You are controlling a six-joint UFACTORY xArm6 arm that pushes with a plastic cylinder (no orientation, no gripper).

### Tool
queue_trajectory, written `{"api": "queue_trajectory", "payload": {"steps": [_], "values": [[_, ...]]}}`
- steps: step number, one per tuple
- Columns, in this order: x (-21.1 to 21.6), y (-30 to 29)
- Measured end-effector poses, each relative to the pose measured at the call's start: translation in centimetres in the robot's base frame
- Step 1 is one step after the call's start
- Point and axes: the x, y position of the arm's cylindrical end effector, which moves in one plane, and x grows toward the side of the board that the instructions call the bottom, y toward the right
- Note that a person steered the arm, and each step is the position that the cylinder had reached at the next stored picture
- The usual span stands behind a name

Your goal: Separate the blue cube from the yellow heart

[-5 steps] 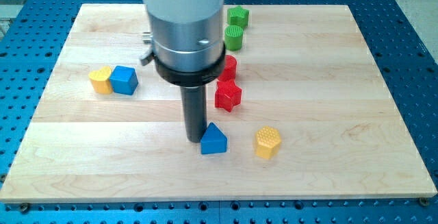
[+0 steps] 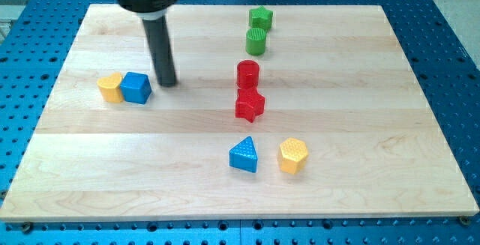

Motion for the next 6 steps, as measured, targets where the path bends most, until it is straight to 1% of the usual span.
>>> {"api": "queue_trajectory", "payload": {"steps": [1, 2, 3, 4, 5, 6], "values": [[3.5, -4.2], [8.4, -0.6], [5.7, -0.6], [6.7, -5.9], [8.5, -8.2], [10.8, -1.8]]}}
